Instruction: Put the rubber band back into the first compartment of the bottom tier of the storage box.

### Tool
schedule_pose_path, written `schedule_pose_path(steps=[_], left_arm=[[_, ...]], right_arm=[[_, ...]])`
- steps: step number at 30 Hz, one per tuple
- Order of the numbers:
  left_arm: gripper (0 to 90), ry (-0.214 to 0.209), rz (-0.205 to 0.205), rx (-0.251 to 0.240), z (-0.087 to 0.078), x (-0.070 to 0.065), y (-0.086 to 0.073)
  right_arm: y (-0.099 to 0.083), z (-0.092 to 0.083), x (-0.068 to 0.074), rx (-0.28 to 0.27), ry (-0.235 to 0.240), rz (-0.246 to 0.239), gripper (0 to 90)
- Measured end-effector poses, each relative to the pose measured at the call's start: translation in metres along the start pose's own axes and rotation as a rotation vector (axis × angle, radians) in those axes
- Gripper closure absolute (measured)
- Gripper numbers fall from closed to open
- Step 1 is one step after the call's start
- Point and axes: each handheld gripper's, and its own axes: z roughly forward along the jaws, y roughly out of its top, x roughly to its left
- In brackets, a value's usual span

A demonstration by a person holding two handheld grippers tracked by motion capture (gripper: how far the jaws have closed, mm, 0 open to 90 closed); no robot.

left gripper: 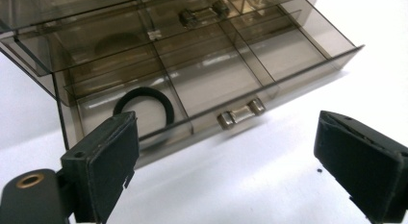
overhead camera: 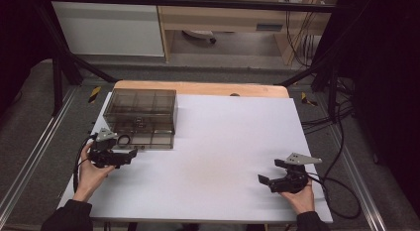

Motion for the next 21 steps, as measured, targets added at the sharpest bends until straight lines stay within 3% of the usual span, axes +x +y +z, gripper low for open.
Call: schedule_pose_path(steps=[9, 21], left_arm=[[7.7, -0.023, 0.034, -0.027, -0.007, -0.008, -0.013], [6.8, -0.066, 0.074, -0.027, -0.006, -0.017, -0.031]], right_arm=[[0.0, 0.0, 0.0, 0.001, 0.0, 0.003, 0.7], [0.0, 0.0, 0.0, 0.005, 0.006, 0.007, 0.7]])
